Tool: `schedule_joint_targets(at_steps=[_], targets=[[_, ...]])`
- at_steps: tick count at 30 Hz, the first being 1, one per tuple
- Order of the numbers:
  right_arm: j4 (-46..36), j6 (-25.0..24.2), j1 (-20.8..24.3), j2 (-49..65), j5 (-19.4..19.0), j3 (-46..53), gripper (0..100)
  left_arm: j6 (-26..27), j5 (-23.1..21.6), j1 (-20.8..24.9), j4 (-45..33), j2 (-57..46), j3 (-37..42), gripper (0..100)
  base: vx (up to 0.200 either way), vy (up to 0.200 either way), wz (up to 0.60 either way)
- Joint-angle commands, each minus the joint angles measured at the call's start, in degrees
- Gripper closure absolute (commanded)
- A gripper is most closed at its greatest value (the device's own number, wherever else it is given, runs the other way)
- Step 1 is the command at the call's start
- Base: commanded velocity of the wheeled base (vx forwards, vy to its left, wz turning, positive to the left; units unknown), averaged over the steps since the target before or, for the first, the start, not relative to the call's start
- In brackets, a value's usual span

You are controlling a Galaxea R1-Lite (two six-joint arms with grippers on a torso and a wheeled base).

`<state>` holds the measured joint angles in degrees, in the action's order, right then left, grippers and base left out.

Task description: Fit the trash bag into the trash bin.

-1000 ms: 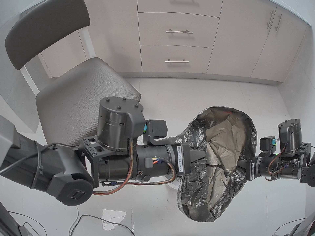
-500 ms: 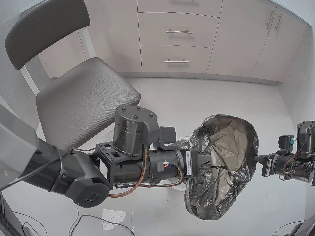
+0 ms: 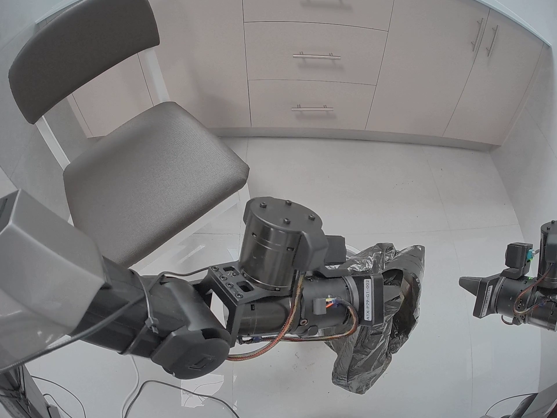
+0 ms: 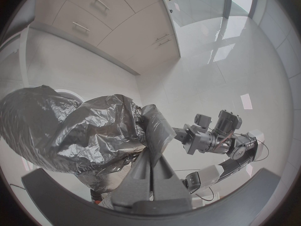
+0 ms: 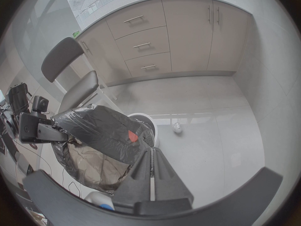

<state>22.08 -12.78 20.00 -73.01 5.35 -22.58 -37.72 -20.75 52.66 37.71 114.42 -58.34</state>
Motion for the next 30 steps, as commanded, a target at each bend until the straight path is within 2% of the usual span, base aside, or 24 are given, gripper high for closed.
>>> schedule_joint_targets(at_steps=[1,3,5,9,10,12,16,26,30], targets=[[-0.28,0.21,0.47,-0.03,-0.61,0.69,100,-1.83,0.27,-0.37,0.09,0.54,-0.19,100,0.0,0.0,0.0],[-0.1,2.23,0.83,-0.03,-2.63,2.36,100,-2.18,0.36,-1.16,0.18,0.1,-0.37,100,0.0,0.0,0.0],[0.25,4.6,1.09,-1.17,-2.8,2.89,100,-2.18,0.36,-1.51,0.18,-0.34,-0.28,100,0.0,0.0,0.0],[1.13,5.31,1.0,-6.44,-2.89,2.98,100,-2.36,0.36,-2.48,0.09,-1.75,-0.28,100,0.0,0.0,0.0],[1.65,5.48,1.09,-7.41,-2.89,2.98,0,-2.36,0.36,-2.74,0.09,-2.1,-0.28,100,0.0,0.0,0.0],[2.09,6.01,1.26,-8.2,-2.8,3.07,0,-2.36,0.36,-2.92,0.09,-2.36,-0.28,100,0.0,0.0,0.0],[2.18,10.31,2.85,-8.9,-2.28,3.5,0,-2.36,0.36,-3.71,0.09,-2.71,-0.28,100,0.0,0.0,0.0],[2.62,10.84,2.93,-16.29,-2.19,1.04,0,-2.36,0.36,-3.71,0.18,-2.89,-0.37,100,0.0,0.0,0.0],[9.12,10.84,2.85,-24.99,-1.48,-2.56,0,-2.36,0.36,-3.62,0.18,-3.24,-0.37,100,0.0,0.0,0.0]])
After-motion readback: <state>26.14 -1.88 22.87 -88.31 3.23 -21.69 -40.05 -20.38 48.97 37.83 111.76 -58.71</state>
